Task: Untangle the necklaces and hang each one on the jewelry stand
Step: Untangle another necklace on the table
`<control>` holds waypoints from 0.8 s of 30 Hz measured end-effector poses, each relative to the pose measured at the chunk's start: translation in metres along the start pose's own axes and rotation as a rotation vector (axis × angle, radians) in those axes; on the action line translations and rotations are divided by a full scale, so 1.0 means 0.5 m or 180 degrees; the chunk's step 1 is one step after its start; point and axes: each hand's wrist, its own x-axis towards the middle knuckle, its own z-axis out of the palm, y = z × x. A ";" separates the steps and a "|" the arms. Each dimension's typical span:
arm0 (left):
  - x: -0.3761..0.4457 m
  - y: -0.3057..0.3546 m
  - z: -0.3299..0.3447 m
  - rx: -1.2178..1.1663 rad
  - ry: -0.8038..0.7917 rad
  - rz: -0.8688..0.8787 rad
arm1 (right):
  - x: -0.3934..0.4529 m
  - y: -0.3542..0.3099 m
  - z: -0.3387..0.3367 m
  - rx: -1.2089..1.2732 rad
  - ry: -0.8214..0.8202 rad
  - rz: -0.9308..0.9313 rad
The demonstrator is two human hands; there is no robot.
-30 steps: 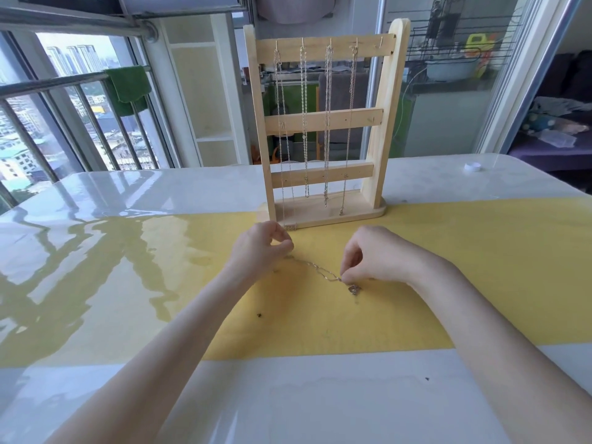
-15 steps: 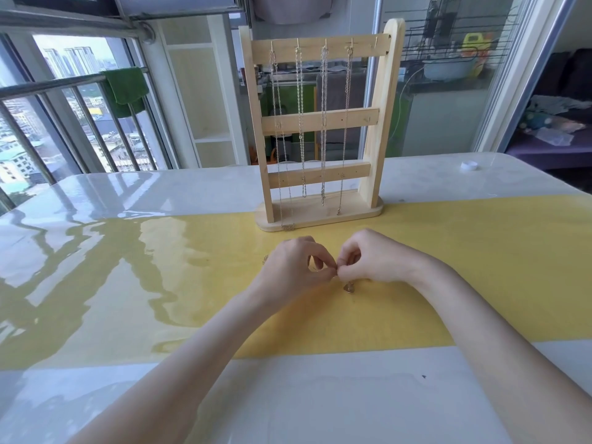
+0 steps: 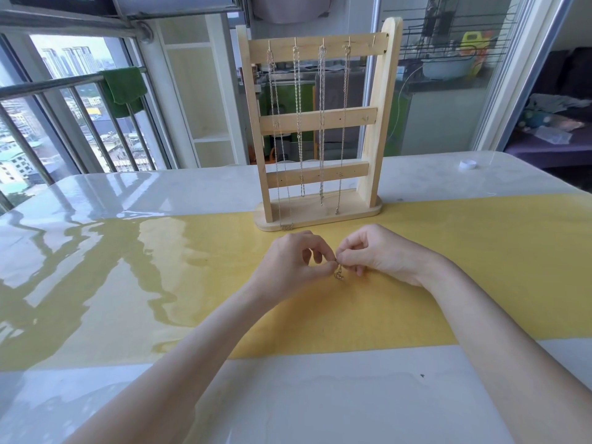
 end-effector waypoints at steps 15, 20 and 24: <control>-0.003 0.009 0.006 -0.0531 0.0177 -0.0214 | -0.002 0.005 -0.006 0.0768 -0.0142 -0.0091; -0.004 0.012 0.006 -0.0579 0.0289 -0.0172 | -0.003 0.002 -0.006 0.0795 -0.0156 -0.0109; -0.005 0.012 0.005 -0.0447 0.0390 -0.0125 | -0.003 0.001 -0.007 0.0705 -0.0071 -0.0124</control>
